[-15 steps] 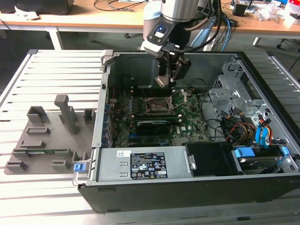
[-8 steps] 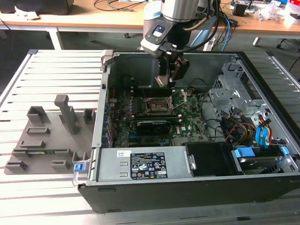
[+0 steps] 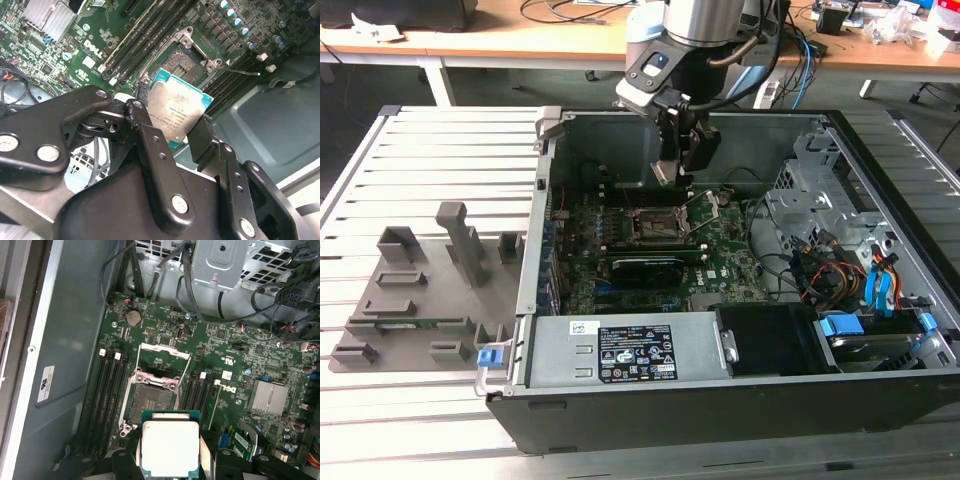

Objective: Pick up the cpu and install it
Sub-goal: 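Place the cpu into insertion slot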

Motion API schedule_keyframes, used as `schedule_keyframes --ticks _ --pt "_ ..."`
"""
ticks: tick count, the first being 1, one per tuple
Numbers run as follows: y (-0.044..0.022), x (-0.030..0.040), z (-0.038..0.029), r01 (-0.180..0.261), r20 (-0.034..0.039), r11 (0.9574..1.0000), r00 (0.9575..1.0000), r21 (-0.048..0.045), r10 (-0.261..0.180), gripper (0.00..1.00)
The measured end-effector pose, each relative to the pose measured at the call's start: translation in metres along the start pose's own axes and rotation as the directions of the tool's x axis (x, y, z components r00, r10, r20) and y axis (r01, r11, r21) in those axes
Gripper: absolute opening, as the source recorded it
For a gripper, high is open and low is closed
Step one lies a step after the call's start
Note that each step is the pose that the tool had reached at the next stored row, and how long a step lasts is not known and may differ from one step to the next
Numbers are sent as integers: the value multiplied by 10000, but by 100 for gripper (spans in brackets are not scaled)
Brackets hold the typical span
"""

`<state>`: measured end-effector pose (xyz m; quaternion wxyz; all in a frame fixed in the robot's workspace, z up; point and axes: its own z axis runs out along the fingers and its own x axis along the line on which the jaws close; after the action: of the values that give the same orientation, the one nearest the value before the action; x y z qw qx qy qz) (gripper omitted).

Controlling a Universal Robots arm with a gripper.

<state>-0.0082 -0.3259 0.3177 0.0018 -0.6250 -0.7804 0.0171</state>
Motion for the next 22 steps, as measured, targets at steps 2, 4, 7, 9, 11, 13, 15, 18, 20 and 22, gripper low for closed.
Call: schedule_keyframes --ticks 2,4,7,9,11,13,15,18,20,22 --pt "0 0 0 -209 -4 9998 9998 5 209 55" --pt "0 0 0 -375 -8 9993 9993 8 375 55" --pt "0 0 0 -635 -11 9980 9980 13 635 55" --pt "0 0 0 -721 -13 9974 9974 15 721 55" --pt "0 0 0 -876 -15 9961 9962 20 876 55" --pt "0 0 0 -1042 -17 9945 9945 23 1043 55" --pt "0 0 0 -1201 -19 9928 9928 26 1201 55" --pt "0 0 0 -1362 -21 9907 9907 31 1362 55" --pt "0 0 0 -1542 -21 9880 9880 35 1542 55" --pt "0 0 0 -1633 -24 9866 9866 37 1633 55"
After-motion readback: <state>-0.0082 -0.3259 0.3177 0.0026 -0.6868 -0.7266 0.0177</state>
